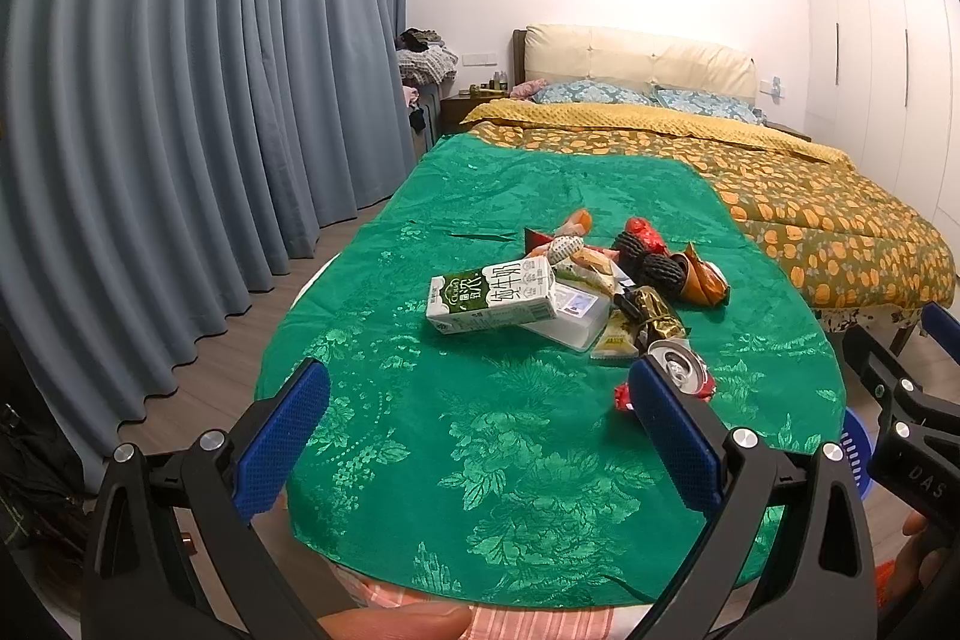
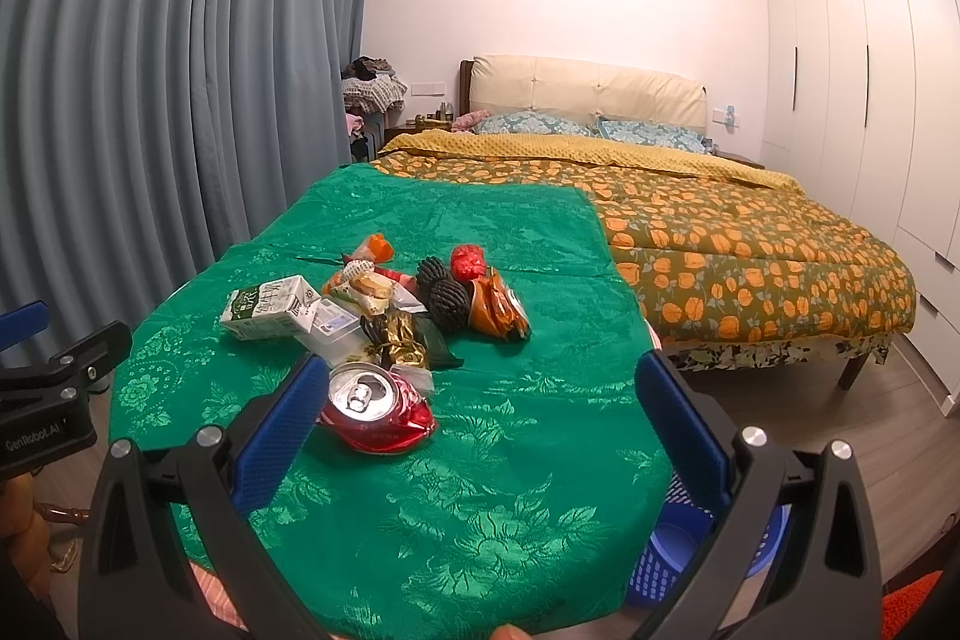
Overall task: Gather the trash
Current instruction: 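Grasp the milk carton with the left tool while the right tool grasps the red can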
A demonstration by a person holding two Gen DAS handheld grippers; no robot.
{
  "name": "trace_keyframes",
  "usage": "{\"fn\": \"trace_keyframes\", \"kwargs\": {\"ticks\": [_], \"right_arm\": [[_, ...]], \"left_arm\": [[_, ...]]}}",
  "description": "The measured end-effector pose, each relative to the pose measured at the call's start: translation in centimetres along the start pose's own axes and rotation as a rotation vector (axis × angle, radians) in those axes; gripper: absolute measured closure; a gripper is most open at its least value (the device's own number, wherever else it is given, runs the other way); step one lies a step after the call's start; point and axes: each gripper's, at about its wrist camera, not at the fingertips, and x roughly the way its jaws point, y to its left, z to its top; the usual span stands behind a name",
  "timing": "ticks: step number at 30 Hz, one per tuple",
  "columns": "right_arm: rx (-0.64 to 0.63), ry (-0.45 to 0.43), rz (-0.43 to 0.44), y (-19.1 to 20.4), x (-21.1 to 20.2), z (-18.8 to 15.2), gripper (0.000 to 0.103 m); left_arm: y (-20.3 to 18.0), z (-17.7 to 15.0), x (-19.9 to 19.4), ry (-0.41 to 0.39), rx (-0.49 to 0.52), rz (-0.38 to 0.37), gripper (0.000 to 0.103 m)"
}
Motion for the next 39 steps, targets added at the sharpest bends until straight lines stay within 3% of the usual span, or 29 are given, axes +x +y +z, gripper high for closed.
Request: {"fn": "trace_keyframes", "kwargs": {"ticks": [18, 27, 32, 39], "right_arm": [[0.004, 0.035, -0.015, -0.6, 1.0, -0.1, 0.004], [0.012, 0.082, -0.021, -1.2, 2.8, -0.9, 0.004], [0.000, 0.121, 0.052, -0.7, 4.7, -1.9, 0.004], [0.025, 0.273, 0.191, 0.2, 9.3, -3.8, 0.004]], "left_arm": [[-1.0, 0.1, 1.5, 0.048, 0.014, -0.033, 0.004], [-2.2, -0.6, 4.3, 0.122, 0.072, -0.066, 0.004], [-1.6, -1.5, 7.0, 0.209, 0.054, -0.081, 0.004], [-0.4, -2.6, 10.5, 0.257, 0.053, -0.065, 0.004]]}}
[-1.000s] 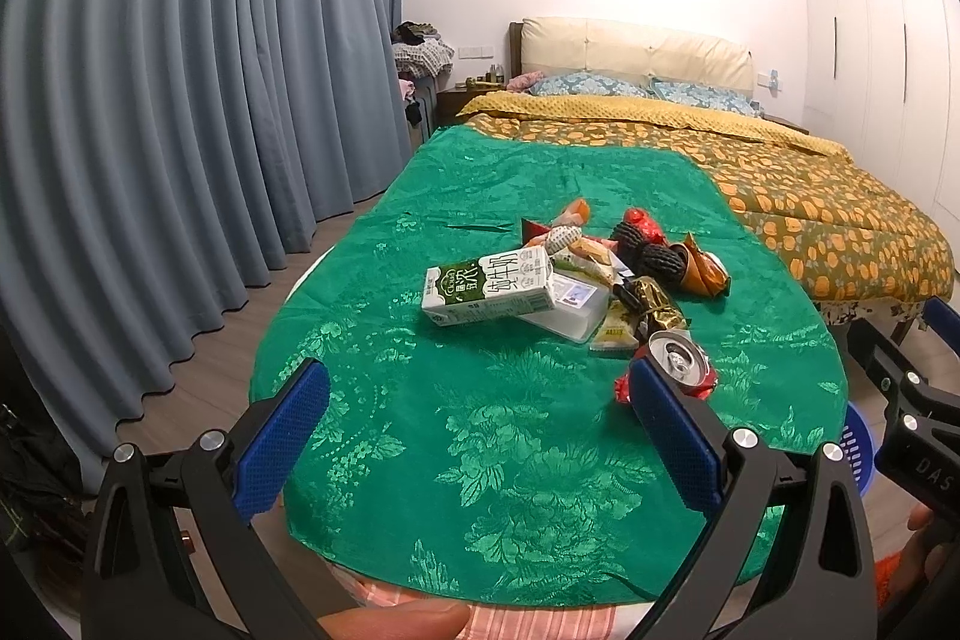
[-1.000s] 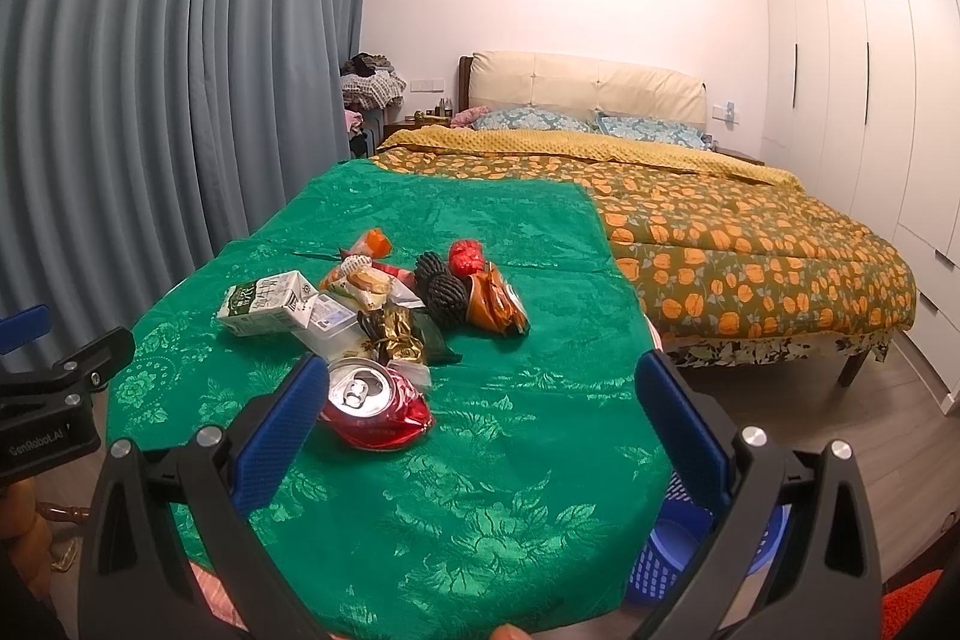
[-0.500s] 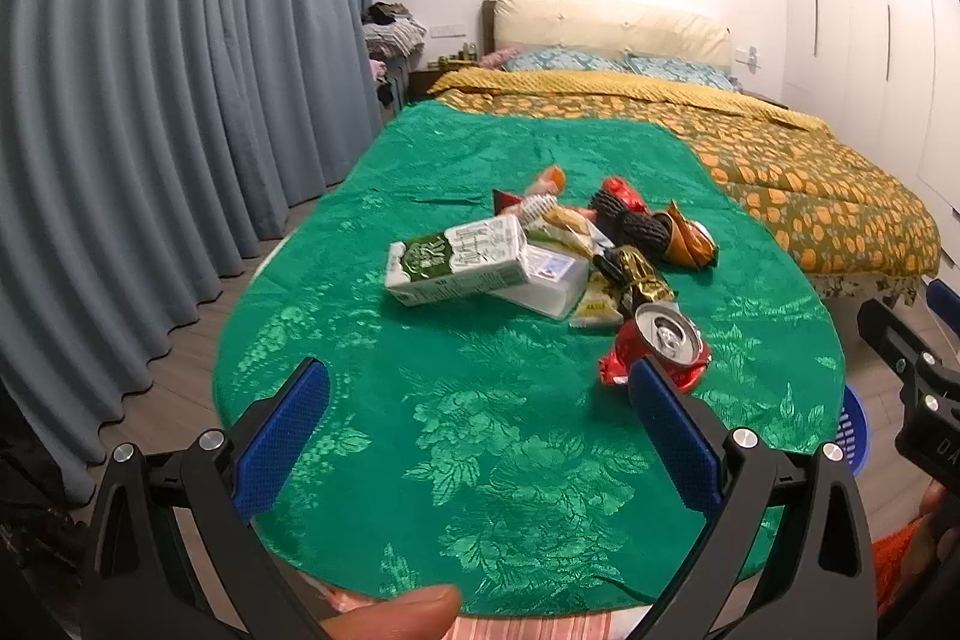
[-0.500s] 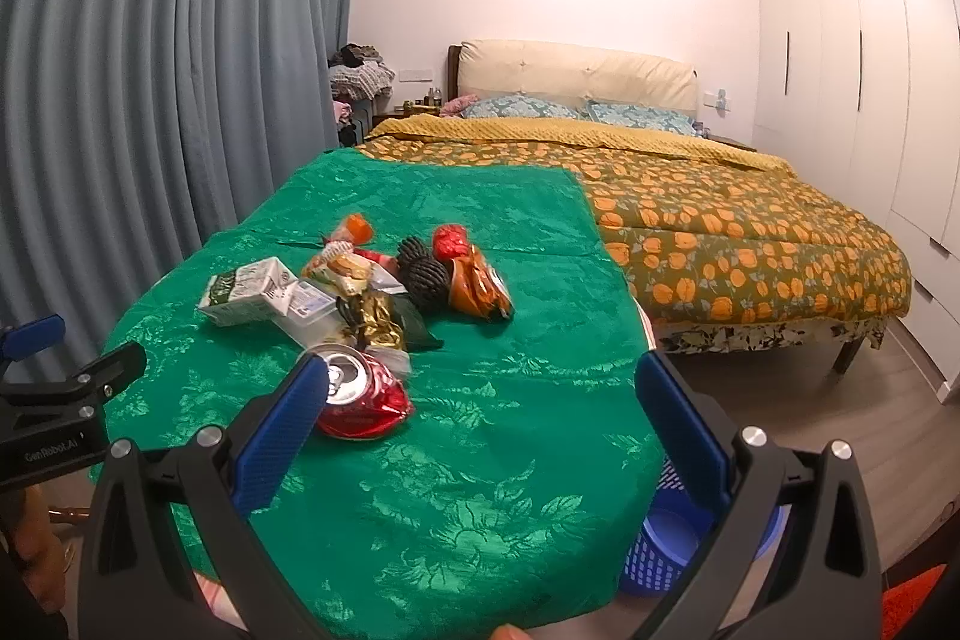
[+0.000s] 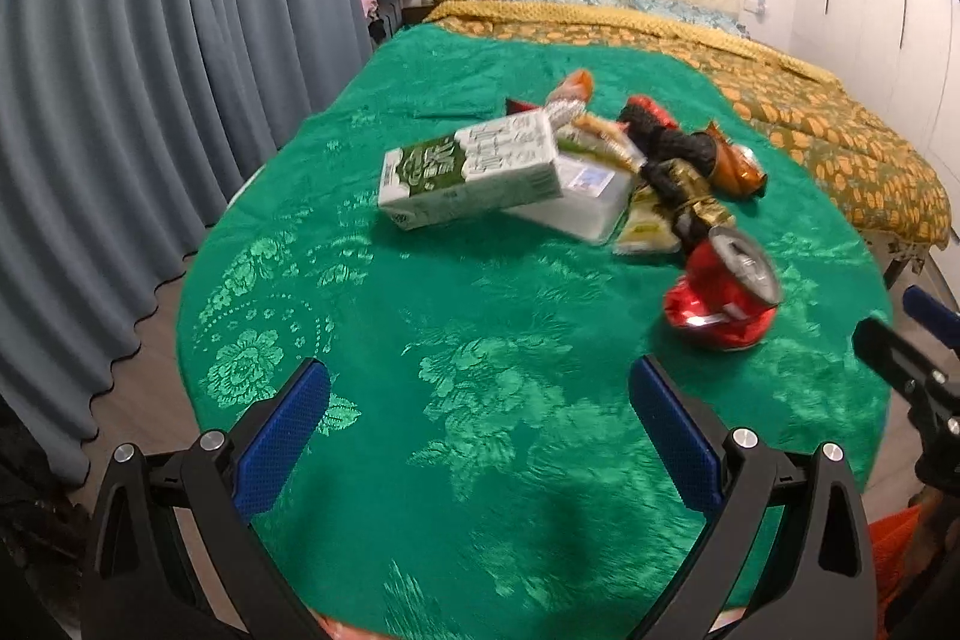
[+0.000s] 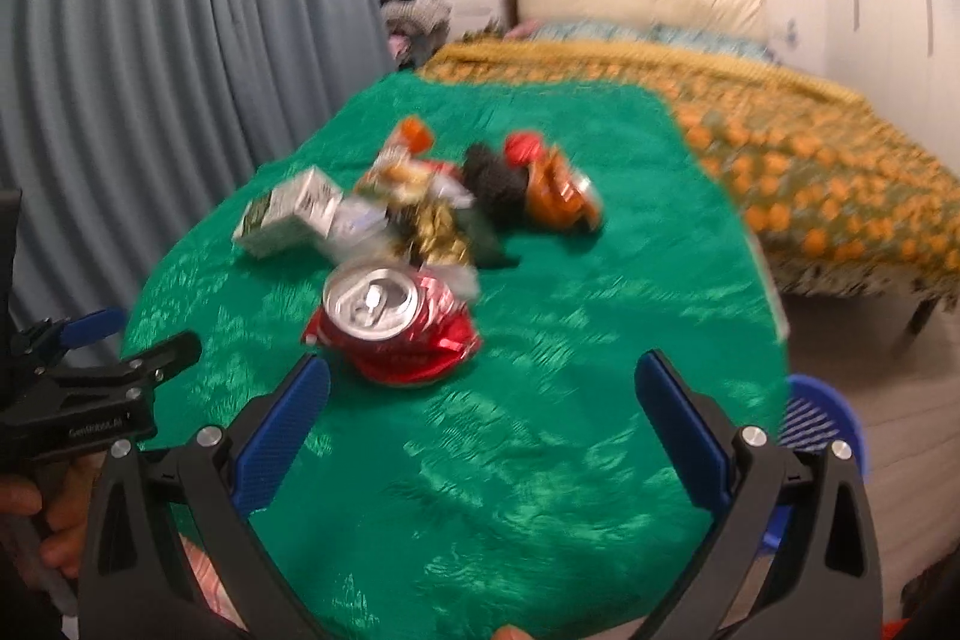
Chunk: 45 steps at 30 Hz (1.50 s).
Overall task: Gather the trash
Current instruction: 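Grasp the milk carton with the left tool while the right tool grasps the red can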
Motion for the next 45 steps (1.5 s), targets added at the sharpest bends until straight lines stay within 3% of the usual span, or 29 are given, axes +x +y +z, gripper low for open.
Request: {"fn": "trace_keyframes", "kwargs": {"ticks": [6, 11, 14, 18, 23, 29, 33, 38, 42, 45], "right_arm": [[-0.082, 0.112, 0.006, 2.5, 4.4, 0.2, 0.004], [-0.081, 0.071, 0.034, 4.4, 5.3, 2.4, 0.004], [-0.039, 0.051, 0.003, 5.1, 6.4, 3.9, 0.004], [-0.035, 0.113, -0.046, 5.3, 8.9, 4.3, 0.004], [-0.048, 0.130, -0.075, 2.9, 7.6, 2.9, 0.004], [-0.017, 0.132, -0.170, -1.3, 5.3, 1.3, 0.005], [0.032, 0.123, -0.144, -2.0, 4.4, 0.5, 0.005], [0.007, 0.097, -0.116, -0.8, 3.8, 0.0, 0.005], [-0.012, 0.074, -0.100, -0.1, 3.5, 0.0, 0.005], [-0.016, 0.069, -0.101, 0.0, 3.3, -0.1, 0.005]], "left_arm": [[1.7, -0.3, 2.0, 0.043, -0.043, 0.002, 0.004], [2.3, -0.3, 2.5, 0.049, -0.049, 0.011, 0.004], [2.3, -0.4, 2.9, 0.055, -0.055, 0.007, 0.004], [1.9, -0.2, 3.6, 0.064, -0.046, 0.003, 0.004], [2.0, 0.2, 4.7, 0.081, -0.042, -0.007, 0.004], [1.8, 0.8, 6.2, 0.114, -0.027, -0.045, 0.004], [2.5, 2.7, 6.7, 0.112, -0.048, -0.057, 0.004], [1.8, 7.5, 6.3, 0.037, -0.107, -0.057, 0.004], [-0.7, 11.6, 7.9, -0.008, -0.113, 0.016, 0.004], [-1.4, 12.8, 10.0, 0.022, -0.100, 0.093, 0.004]]}}
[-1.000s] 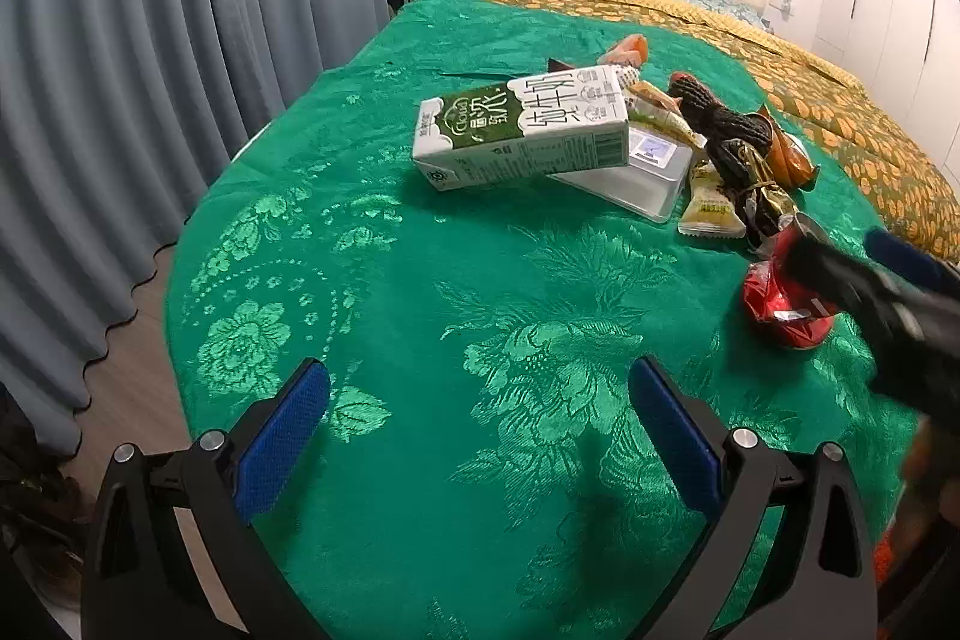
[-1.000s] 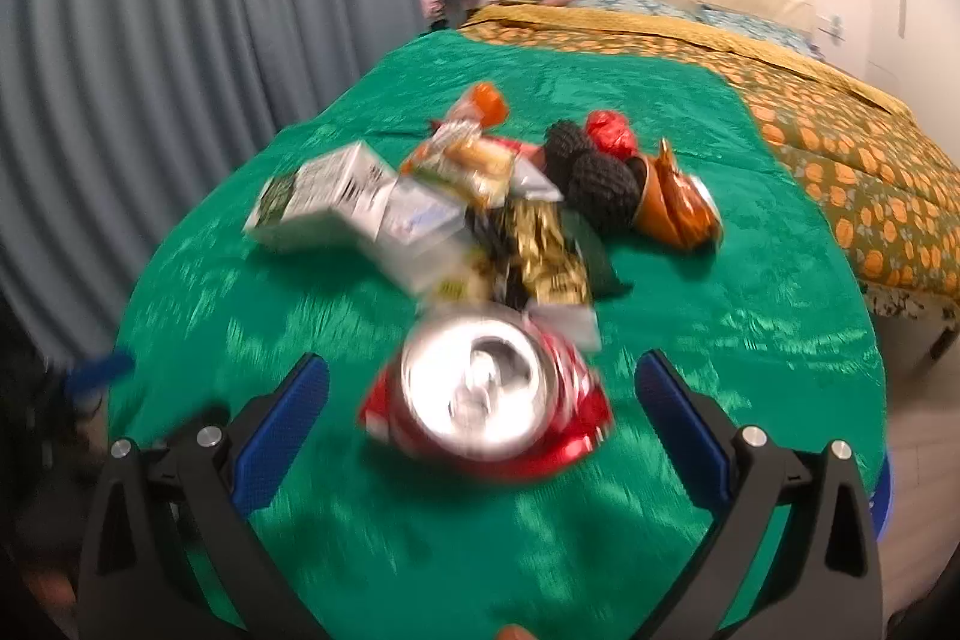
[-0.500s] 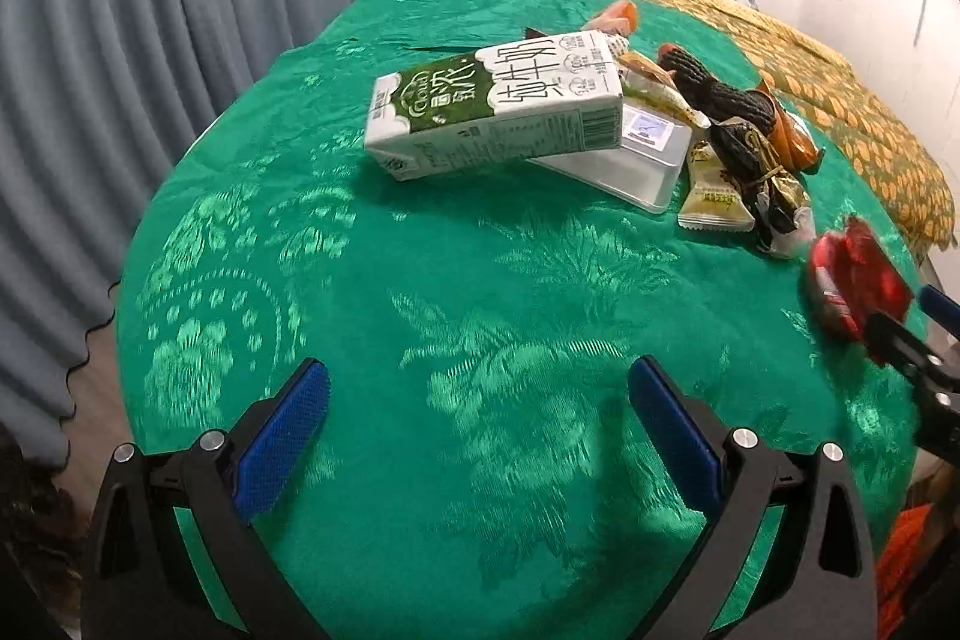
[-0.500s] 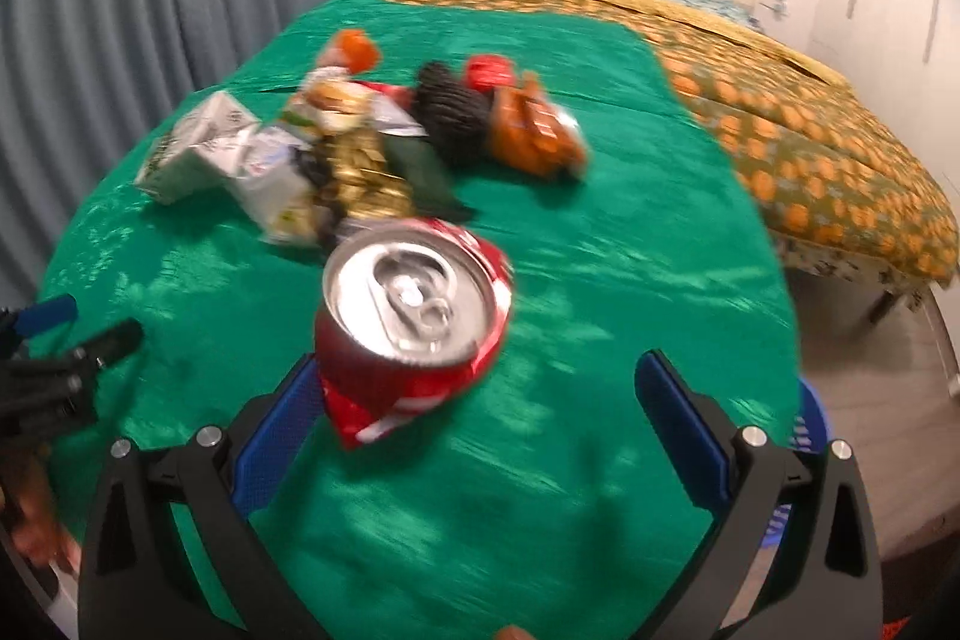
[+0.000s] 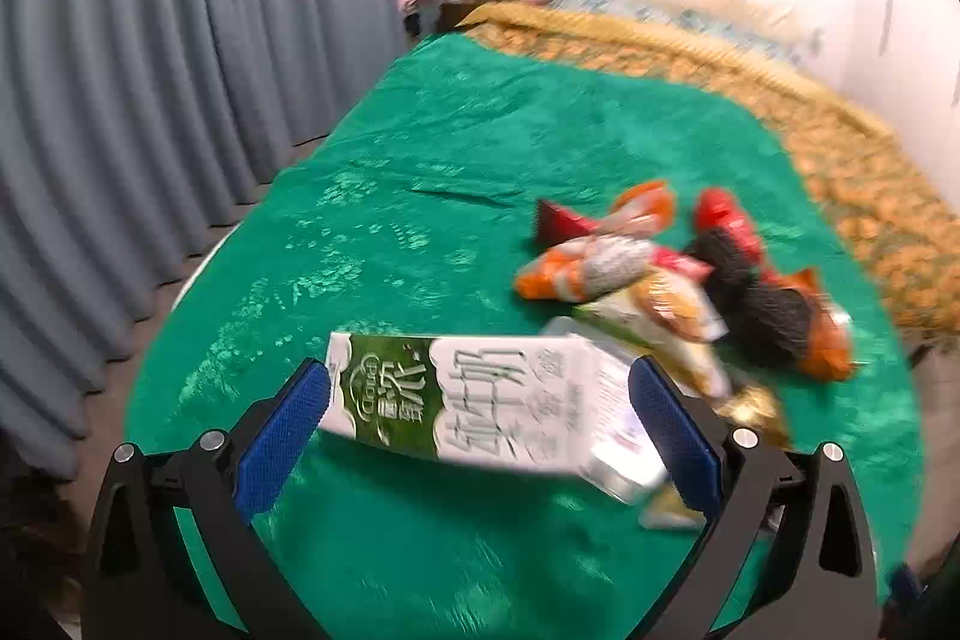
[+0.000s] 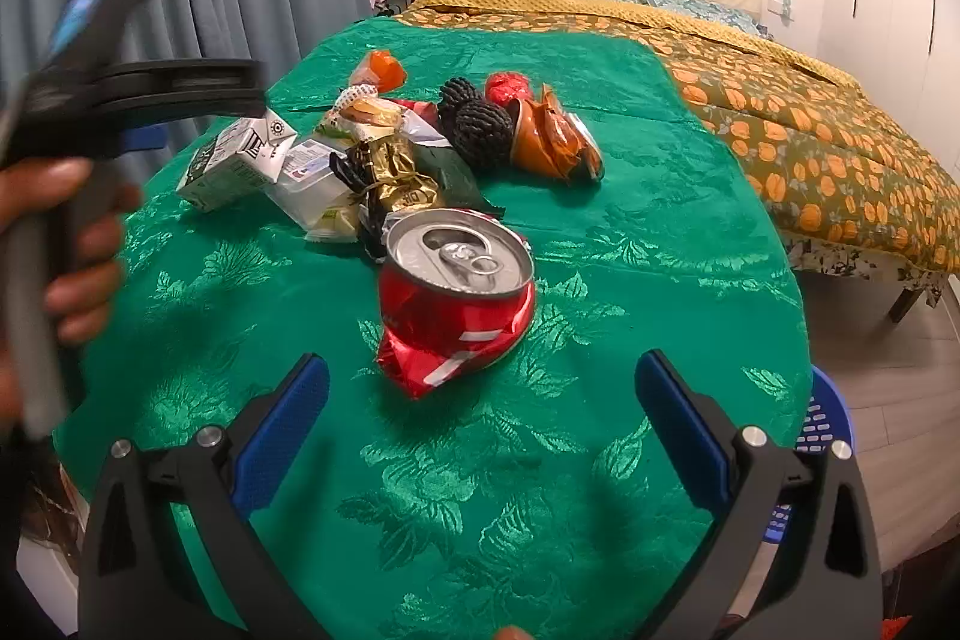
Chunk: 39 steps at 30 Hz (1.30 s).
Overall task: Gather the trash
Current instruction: 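Grasp the milk carton with the left tool while the right tool grasps the red can, then carry carton and can to the blue wastebasket and open both tools to drop them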
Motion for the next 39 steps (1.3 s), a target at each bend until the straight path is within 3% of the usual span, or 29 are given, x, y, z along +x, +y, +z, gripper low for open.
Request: {"fn": "trace_keyframes", "kwargs": {"ticks": [5, 11, 14, 17, 20, 23, 27, 29, 30, 31, 33, 34, 39], "right_arm": [[0.017, -0.016, -0.013, -1.1, -0.2, -0.1, 0.005], [0.053, -0.009, 0.000, -2.3, 0.3, -0.2, 0.005], [0.060, -0.004, 0.003, -2.5, 0.5, -0.2, 0.005], [0.073, -0.013, 0.017, -2.5, 0.3, -0.1, 0.005], [0.095, -0.038, 0.073, -2.5, -0.2, 0.3, 0.005], [0.131, -0.027, 0.153, -2.2, 0.1, 1.0, 0.005], [0.158, 0.024, 0.165, -1.7, 1.5, 2.4, 0.005], [0.137, 0.040, 0.174, -1.2, 2.2, 3.3, 0.005], [0.138, 0.053, 0.168, -1.2, 2.5, 3.6, 0.005], [0.154, 0.076, 0.169, -1.3, 3.0, 3.9, 0.005], [0.176, 0.102, 0.188, -1.7, 3.4, 4.1, 0.019], [0.174, 0.108, 0.186, -1.8, 3.3, 4.2, 0.045], [0.177, 0.088, 0.224, -2.8, 1.5, 4.1, 0.049]], "left_arm": [[3.9, -2.1, 0.7, 0.073, -0.045, 0.026, 0.004], [10.5, -6.5, -1.6, 0.106, 0.019, 0.095, 0.004], [12.0, -7.6, -2.2, 0.132, 0.039, 0.058, 0.004], [11.9, -6.6, -2.6, 0.126, 0.003, -0.054, 0.004], [10.8, -4.8, -2.3, 0.103, -0.007, -0.100, 0.004], [9.2, -2.8, -0.3, 0.101, 0.017, -0.060, 0.004], [8.7, -1.2, 4.9, 0.184, 0.041, 0.054, 0.005], [9.3, -1.1, 5.9, 0.223, 0.025, 0.026, 0.008], [9.6, -1.0, 6.2, 0.246, 0.018, -0.001, 0.016], [9.8, -1.0, 6.4, 0.263, 0.017, -0.021, 0.031], [10.1, -1.1, 6.6, 0.292, 0.026, -0.058, 0.053], [10.2, -1.3, 6.2, 0.287, 0.031, -0.067, 0.054], [11.3, -2.8, 3.9, 0.261, 0.009, -0.120, 0.055]]}}
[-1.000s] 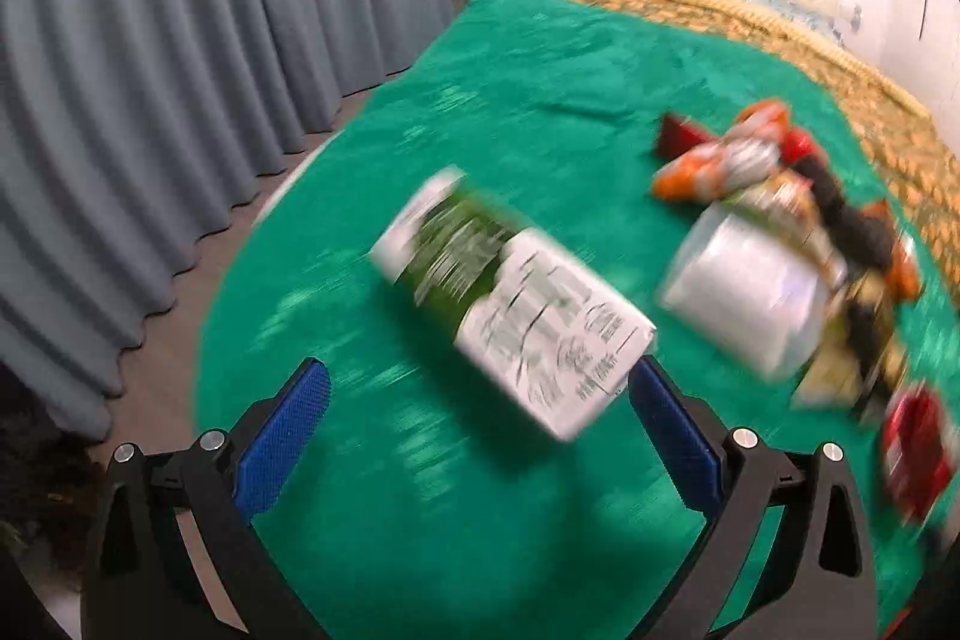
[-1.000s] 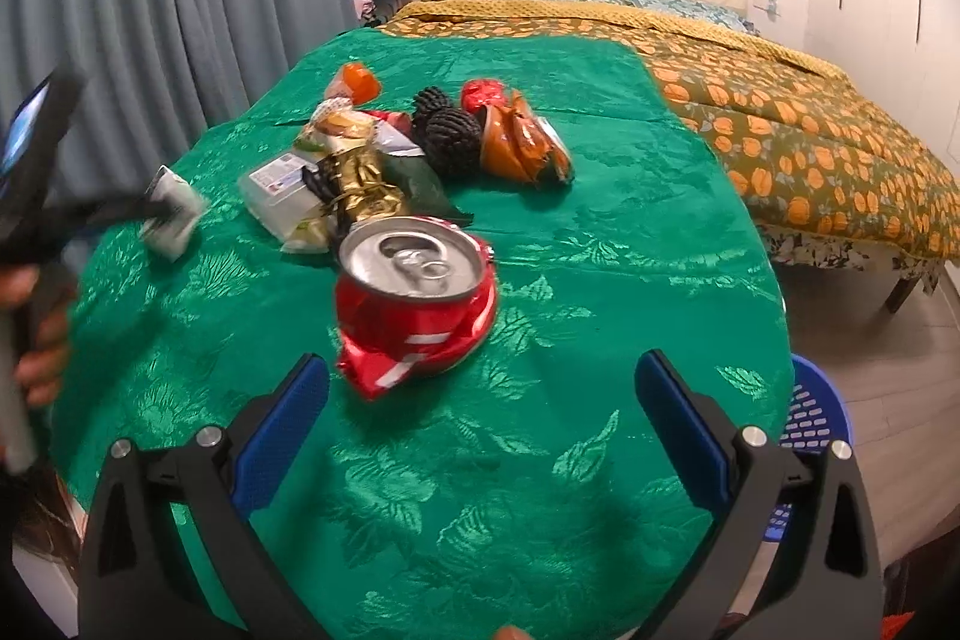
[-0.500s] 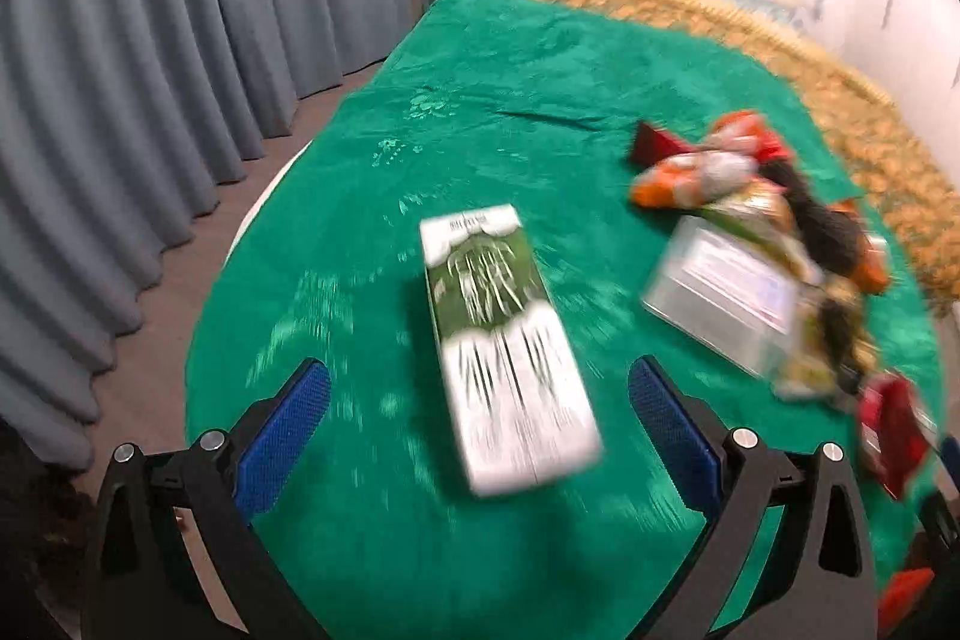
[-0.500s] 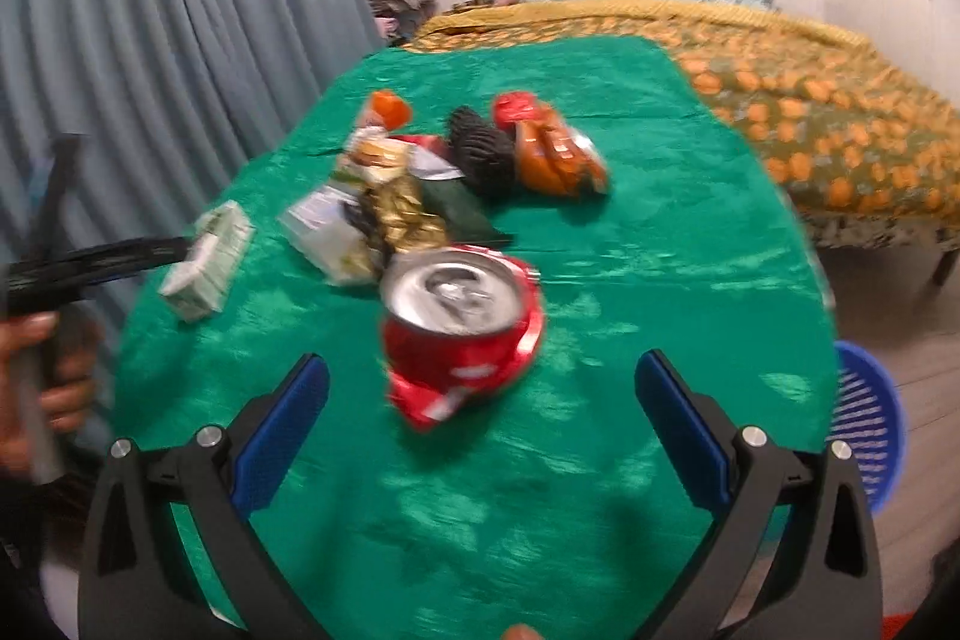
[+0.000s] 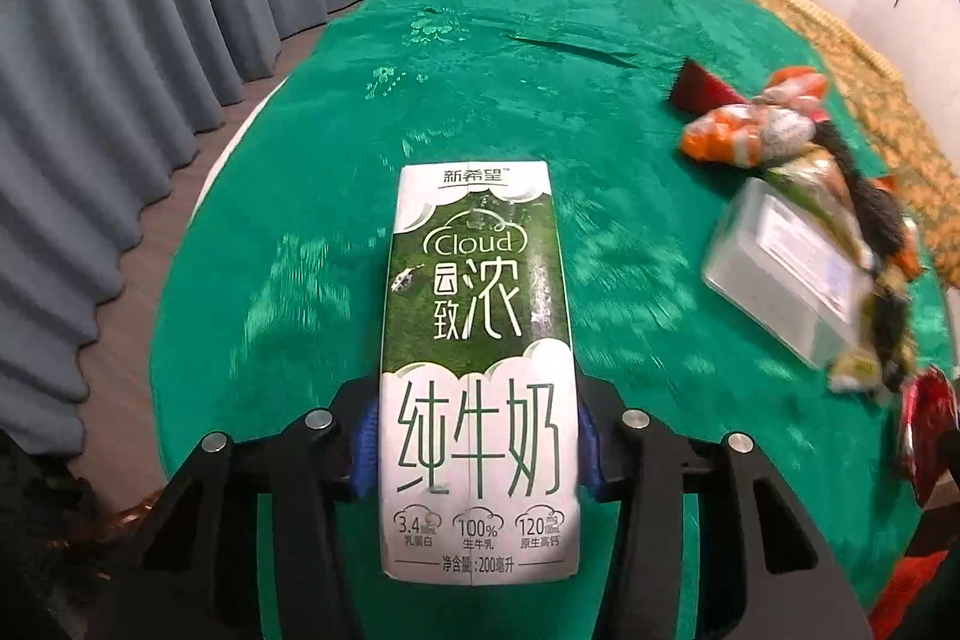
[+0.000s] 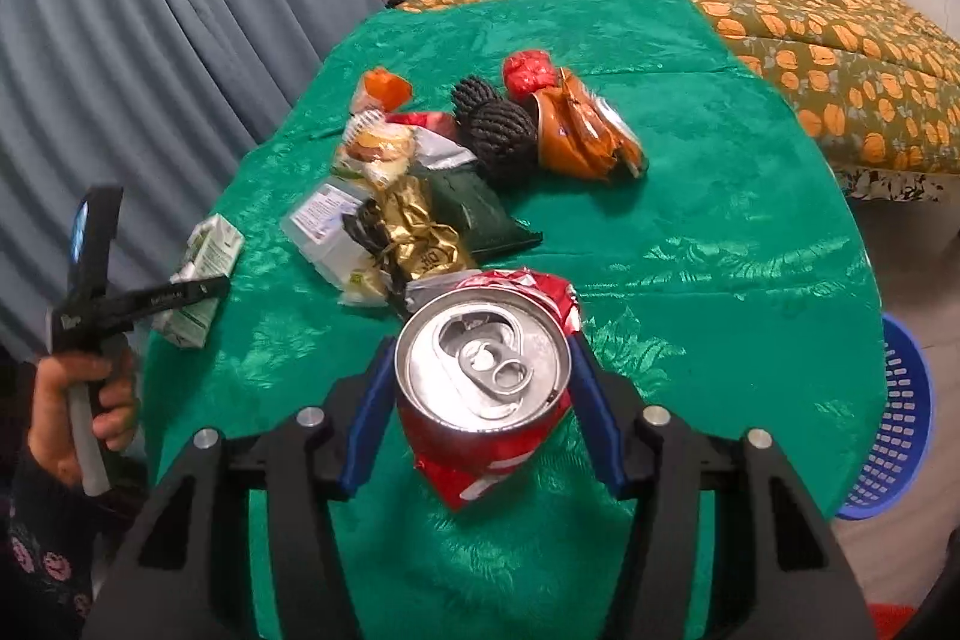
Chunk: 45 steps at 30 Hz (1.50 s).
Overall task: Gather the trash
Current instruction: 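Carry carton and can to the blue wastebasket and open both tools to drop them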
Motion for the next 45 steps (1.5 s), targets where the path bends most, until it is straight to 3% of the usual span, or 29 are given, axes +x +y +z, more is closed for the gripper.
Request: {"fn": "trace_keyframes", "kwargs": {"ticks": [5, 13, 16, 20, 25, 33, 38, 42, 43, 44, 45], "right_arm": [[-0.024, -0.057, 0.064, -0.2, -2.6, 0.7, 0.049], [0.036, -0.118, 0.086, -5.3, -6.6, 2.5, 0.049], [0.084, -0.140, 0.048, -9.4, -8.9, 2.7, 0.049], [0.153, -0.158, -0.066, -16.7, -11.8, 2.4, 0.049], [0.239, -0.132, -0.156, -24.6, -13.5, 1.2, 0.049], [0.424, -0.076, -0.198, -35.7, -12.2, -1.4, 0.048], [0.513, -0.055, -0.180, -39.6, -10.9, -2.5, 0.048], [0.592, -0.043, -0.146, -42.0, -9.9, -3.4, 0.047], [0.615, -0.045, -0.128, -42.6, -9.6, -3.7, 0.038], [0.635, -0.053, -0.128, -43.1, -9.6, -3.8, 0.021], [0.646, -0.062, -0.131, -43.3, -9.7, -3.7, 0.019]], "left_arm": [[-1.7, -2.2, -3.7, -0.047, 0.026, -0.107, 0.055], [-12.6, -3.9, -8.4, -0.092, 0.206, -0.302, 0.055], [-18.0, -4.0, -8.8, -0.085, 0.277, -0.365, 0.055], [-25.8, -4.5, -8.6, -0.043, 0.369, -0.456, 0.055], [-37.2, -6.7, -7.7, 0.016, 0.506, -0.537, 0.055], [-51.4, -9.2, -1.2, 0.128, 0.583, -0.562, 0.054], [-55.3, -10.2, 2.8, 0.176, 0.588, -0.541, 0.054], [-58.2, -10.8, 6.2, 0.167, 0.591, -0.526, 0.052], [-58.4, -10.8, 6.7, 0.161, 0.587, -0.526, 0.044], [-58.3, -11.0, 6.9, 0.156, 0.582, -0.525, 0.035], [-58.6, -10.9, 7.3, 0.144, 0.574, -0.516, 0.025]]}}
